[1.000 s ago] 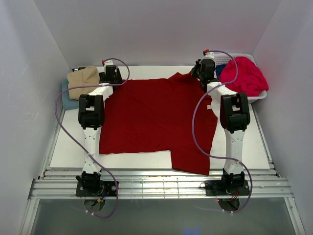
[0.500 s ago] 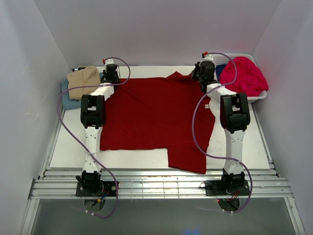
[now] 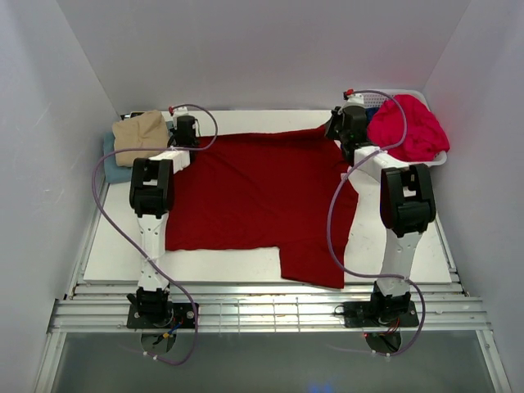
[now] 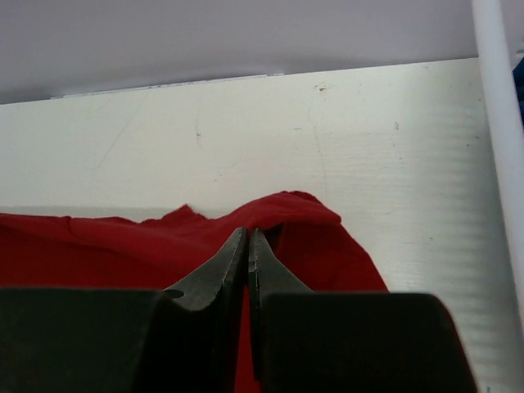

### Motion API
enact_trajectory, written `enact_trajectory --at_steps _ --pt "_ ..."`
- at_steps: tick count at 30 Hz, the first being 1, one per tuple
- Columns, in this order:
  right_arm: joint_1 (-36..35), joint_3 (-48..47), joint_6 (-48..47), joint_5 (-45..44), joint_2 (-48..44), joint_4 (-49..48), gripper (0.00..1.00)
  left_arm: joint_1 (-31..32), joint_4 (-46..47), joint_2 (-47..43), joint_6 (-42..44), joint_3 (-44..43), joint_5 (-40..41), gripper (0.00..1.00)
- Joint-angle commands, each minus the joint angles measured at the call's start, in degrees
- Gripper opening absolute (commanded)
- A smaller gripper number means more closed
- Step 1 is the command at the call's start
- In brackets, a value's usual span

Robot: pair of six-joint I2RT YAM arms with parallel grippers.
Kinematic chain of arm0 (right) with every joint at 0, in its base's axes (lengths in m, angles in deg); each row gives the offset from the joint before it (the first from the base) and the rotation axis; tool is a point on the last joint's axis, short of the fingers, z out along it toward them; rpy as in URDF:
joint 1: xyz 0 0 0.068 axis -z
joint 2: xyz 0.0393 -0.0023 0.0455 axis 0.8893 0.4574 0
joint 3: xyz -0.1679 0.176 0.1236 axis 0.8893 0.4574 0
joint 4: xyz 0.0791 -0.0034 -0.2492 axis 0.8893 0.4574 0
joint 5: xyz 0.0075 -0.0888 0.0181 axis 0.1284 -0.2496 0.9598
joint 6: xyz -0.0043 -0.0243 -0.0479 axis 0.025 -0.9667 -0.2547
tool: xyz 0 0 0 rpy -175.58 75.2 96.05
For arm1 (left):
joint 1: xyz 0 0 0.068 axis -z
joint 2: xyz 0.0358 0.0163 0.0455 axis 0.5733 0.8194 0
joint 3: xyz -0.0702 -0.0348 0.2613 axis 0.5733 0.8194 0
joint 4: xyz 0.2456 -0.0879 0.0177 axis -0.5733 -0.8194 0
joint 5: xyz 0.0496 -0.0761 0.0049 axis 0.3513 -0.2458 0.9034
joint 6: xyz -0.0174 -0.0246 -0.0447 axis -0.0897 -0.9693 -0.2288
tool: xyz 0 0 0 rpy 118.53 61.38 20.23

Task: Fold and stack the t-shirts
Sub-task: Grap the side of the flattened tshirt furthest away from the robot with both arms, then fold the flattened tshirt in 1/3 of the way

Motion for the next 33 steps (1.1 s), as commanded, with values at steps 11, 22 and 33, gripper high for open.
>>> enact_trajectory --at_steps 11,22,33 --pt "0.11 13.9 -2.02 -0.29 -15.99 -0.25 0.08 0.3 4.34 -11.74 -1.5 13.77 3.63 0.24" --pt "-0.33 22.79 -3.25 0.41 -25.22 2.21 0.08 3.64 22.42 -24.82 1.57 30.8 7.66 0.24" --pt "-0.69 25.87 -3.69 1.38 -29.18 4.76 0.08 7.59 34.14 -29.94 6.94 40.76 11.44 0.26"
